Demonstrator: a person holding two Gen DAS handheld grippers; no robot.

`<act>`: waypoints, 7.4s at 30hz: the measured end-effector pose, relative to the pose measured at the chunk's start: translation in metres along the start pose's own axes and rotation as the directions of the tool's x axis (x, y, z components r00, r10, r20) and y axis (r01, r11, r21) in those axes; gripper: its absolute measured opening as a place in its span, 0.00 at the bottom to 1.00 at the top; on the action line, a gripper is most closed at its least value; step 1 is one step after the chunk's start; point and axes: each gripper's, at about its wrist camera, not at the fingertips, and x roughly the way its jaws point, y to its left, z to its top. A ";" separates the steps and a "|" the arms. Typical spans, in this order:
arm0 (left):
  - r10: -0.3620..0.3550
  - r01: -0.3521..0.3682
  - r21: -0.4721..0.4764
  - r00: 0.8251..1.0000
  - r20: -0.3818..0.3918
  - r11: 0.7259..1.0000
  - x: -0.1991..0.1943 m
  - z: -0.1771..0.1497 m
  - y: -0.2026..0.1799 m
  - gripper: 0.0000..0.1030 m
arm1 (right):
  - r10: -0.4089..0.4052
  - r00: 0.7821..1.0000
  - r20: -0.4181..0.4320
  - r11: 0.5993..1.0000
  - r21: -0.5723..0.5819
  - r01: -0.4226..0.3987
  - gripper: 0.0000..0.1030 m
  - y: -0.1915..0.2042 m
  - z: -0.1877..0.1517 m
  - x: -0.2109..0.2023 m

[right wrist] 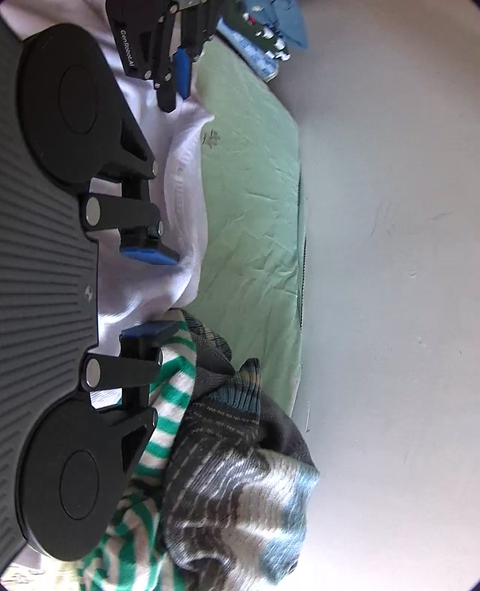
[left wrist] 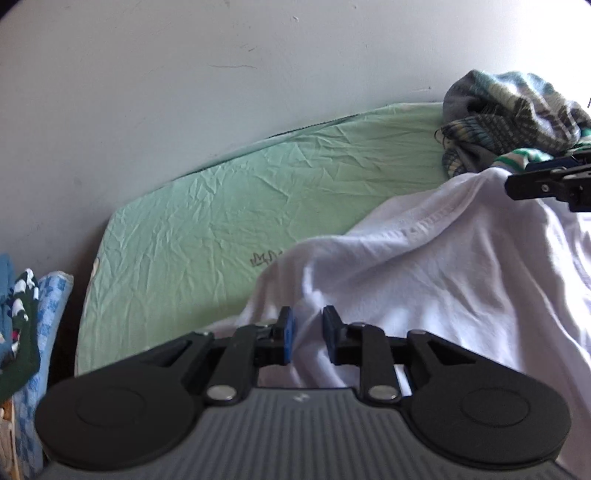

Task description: Fold clothes

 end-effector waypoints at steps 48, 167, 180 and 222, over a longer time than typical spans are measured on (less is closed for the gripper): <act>0.114 -0.136 -0.133 0.981 -0.158 0.982 -0.322 -0.307 -0.090 0.04 | 0.161 0.929 -0.333 0.981 -0.046 -0.187 0.03 0.128 -0.278 -0.332; 0.191 -0.191 -0.046 0.982 0.005 0.981 -0.058 -0.124 0.010 0.16 | -0.159 0.985 -0.071 0.972 0.162 0.169 0.36 -0.002 -0.074 -0.137; 0.363 -0.376 -0.286 0.926 -0.101 0.881 -0.087 -0.166 0.094 0.01 | -0.146 0.983 -0.112 0.966 0.199 0.166 0.35 -0.005 -0.084 -0.130; 0.224 -0.218 -0.090 0.972 0.063 0.972 0.031 -0.050 0.015 0.05 | -0.203 0.972 -0.118 0.919 0.319 0.231 0.00 -0.121 0.028 0.038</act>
